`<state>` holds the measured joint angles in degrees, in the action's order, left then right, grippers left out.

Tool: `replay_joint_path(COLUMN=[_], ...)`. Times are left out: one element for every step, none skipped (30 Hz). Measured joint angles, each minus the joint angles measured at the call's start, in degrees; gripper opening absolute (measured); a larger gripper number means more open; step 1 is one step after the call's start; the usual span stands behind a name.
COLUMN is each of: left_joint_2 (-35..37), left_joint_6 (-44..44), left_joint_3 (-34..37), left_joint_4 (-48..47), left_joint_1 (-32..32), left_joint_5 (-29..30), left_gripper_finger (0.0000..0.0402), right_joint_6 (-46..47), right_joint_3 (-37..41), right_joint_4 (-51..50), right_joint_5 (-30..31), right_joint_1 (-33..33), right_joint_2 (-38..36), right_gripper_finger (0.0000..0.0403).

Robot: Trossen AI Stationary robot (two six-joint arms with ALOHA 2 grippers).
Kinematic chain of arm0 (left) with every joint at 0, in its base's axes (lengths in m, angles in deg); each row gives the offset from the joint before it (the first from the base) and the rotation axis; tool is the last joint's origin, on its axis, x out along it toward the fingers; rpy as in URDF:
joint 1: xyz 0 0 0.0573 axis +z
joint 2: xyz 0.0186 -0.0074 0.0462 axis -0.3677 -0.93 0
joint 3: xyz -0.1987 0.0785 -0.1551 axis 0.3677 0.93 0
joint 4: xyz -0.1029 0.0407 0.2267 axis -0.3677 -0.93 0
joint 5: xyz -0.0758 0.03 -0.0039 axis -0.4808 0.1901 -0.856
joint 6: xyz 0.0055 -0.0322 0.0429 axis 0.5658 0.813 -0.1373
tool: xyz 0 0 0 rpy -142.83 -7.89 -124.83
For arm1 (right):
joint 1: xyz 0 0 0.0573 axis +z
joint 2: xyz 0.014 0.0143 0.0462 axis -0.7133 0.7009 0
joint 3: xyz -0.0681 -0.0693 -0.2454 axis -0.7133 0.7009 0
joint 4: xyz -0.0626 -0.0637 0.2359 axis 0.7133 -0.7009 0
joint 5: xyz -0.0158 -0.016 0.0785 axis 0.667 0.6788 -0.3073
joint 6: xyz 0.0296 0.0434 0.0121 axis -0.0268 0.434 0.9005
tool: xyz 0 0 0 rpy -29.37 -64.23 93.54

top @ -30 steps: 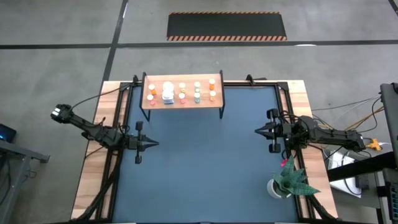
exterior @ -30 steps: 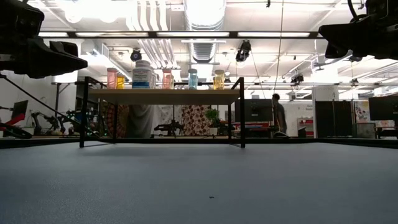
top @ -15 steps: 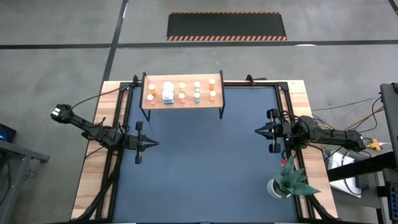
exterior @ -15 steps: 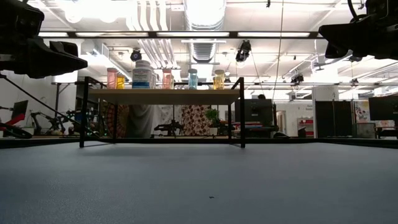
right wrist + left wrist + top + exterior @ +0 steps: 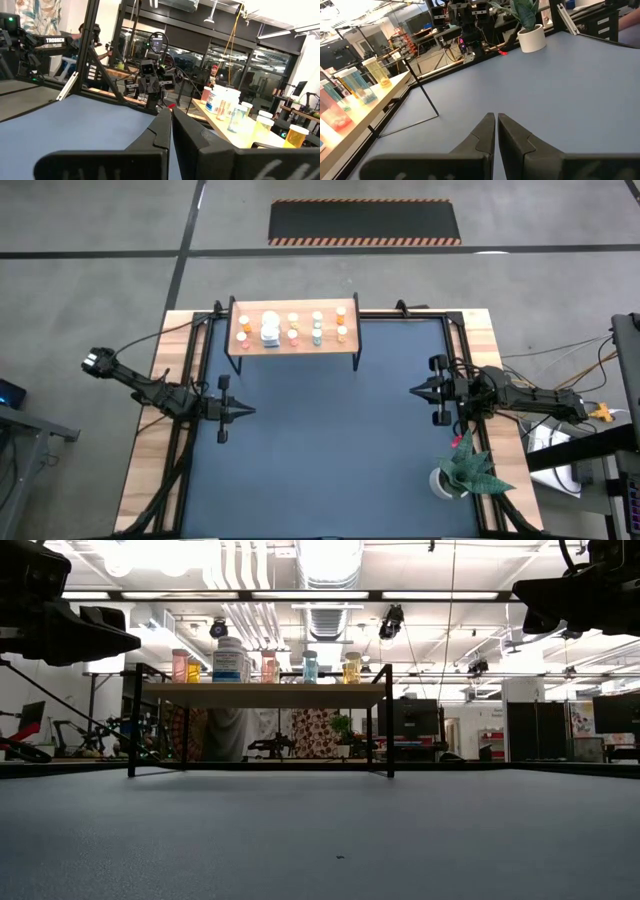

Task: Pick and place medicine bottles onto shelf by color
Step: Return to Home Position

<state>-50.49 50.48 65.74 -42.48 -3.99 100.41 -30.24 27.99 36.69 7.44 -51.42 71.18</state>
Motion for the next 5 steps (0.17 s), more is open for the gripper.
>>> replay_joint_path(left_joint_2=[0.0, 0.0, 0.0, 0.0, 0.0], left_joint_6=[0.0, 0.0, 0.0, 0.0, 0.0], left_joint_3=[0.0, 0.0, 0.0, 0.0, 0.0], left_joint_4=[0.0, 0.0, 0.0, 0.0, 0.0], left_joint_1=[0.0, 0.0, 0.0, 0.0, 0.0], left_joint_5=[0.0, 0.0, 0.0, 0.0, 0.0], left_gripper_finger=[0.0003, 0.0003, 0.0003, 0.0003, 0.0003], right_joint_6=[0.0, 0.0, 0.0, 0.0, 0.0], right_joint_3=[0.0, 0.0, 0.0, 0.0, 0.0], right_joint_4=[0.0, 0.0, 0.0, 0.0, 0.0], right_joint_5=[0.0, 0.0, 0.0, 0.0, 0.0], right_joint_1=[0.0, 0.0, 0.0, 0.0, 0.0], right_joint_2=[0.0, 0.0, 0.0, 0.0, 0.0], right_gripper_finger=[0.0009, 0.0009, 0.0009, 0.0009, 0.0009])
